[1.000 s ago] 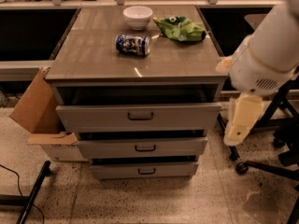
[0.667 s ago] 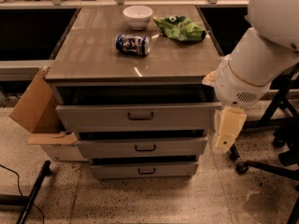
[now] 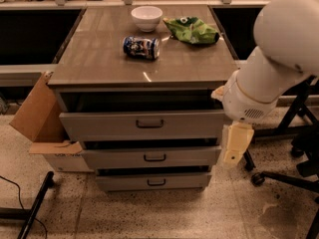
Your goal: Open top drawer
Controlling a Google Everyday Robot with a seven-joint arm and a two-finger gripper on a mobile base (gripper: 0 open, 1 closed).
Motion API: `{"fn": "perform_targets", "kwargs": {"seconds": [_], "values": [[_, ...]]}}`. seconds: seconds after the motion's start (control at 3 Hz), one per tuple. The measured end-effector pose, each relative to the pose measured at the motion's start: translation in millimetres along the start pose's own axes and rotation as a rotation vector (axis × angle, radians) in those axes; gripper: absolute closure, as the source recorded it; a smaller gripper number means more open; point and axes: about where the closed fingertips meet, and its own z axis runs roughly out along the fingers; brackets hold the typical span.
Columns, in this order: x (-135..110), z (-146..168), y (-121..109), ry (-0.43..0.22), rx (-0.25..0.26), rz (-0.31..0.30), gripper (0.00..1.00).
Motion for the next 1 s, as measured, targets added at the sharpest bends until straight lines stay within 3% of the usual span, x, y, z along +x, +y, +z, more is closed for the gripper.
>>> {"fn": "perform_targets", "kwargs": {"seconds": [0.33, 0.67, 1.0], "values": [[3, 52, -7, -0.016, -0.001, -0.024, 0.00], [0, 94, -18, -0.017, 0.029, -0.057, 0.00], [0, 94, -18, -0.017, 0.029, -0.057, 0.00]]}}
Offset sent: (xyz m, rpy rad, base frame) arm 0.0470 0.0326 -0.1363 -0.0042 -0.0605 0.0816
